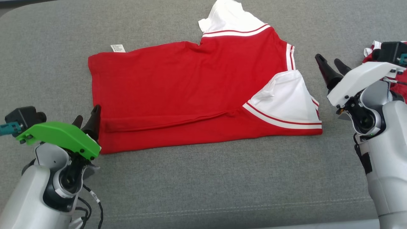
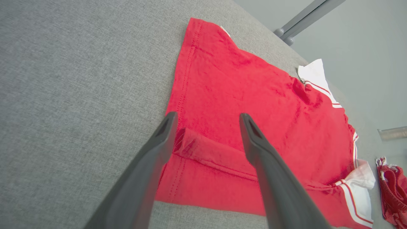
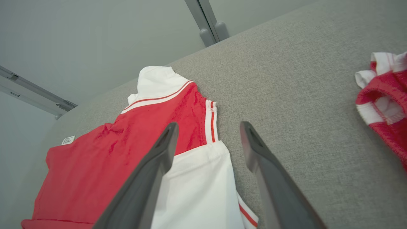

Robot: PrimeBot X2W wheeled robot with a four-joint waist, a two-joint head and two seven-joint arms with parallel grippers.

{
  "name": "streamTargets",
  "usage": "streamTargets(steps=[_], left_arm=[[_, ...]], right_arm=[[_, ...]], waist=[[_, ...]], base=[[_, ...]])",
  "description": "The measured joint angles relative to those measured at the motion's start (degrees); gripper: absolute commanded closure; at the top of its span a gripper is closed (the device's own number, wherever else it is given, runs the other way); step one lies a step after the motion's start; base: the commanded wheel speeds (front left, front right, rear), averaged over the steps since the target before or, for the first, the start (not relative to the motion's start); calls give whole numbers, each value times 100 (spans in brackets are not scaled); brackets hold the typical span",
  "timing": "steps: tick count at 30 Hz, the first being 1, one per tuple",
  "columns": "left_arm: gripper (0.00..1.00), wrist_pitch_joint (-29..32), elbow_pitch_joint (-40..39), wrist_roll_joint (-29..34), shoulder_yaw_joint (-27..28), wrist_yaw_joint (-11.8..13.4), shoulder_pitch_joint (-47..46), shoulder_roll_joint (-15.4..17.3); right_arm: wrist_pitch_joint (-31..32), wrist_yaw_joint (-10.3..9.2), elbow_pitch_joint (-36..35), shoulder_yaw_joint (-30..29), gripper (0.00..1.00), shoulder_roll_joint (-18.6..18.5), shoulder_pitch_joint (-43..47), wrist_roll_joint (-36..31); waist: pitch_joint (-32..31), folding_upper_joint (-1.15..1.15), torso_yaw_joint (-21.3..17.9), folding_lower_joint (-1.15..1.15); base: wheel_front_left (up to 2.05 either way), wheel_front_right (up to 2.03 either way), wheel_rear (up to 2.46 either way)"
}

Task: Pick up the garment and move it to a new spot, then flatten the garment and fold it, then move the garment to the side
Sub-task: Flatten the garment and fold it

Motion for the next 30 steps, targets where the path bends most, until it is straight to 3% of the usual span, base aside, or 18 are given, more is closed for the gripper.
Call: streamTargets(steps=[9, 20, 30], left_arm=[[0, -884, -236, 410, -155, -129, 748, -148], [0, -1483, 566, 261, -151, -171, 1388, -770], [0, -1673, 1656, -222, 297, -383, 932, -1128]], right_arm=[[-790, 0, -705, -200, 0, -226, 965, 24], [-996, 0, -1282, -453, 0, 409, 2414, 182], [-985, 0, -1443, -407, 0, 579, 2555, 243]], waist=[[-234, 0, 7, 0], [-526, 0, -145, 0], [-399, 0, -342, 0]], base=[[0, 0, 0], [0, 0, 0], [0, 0, 0]])
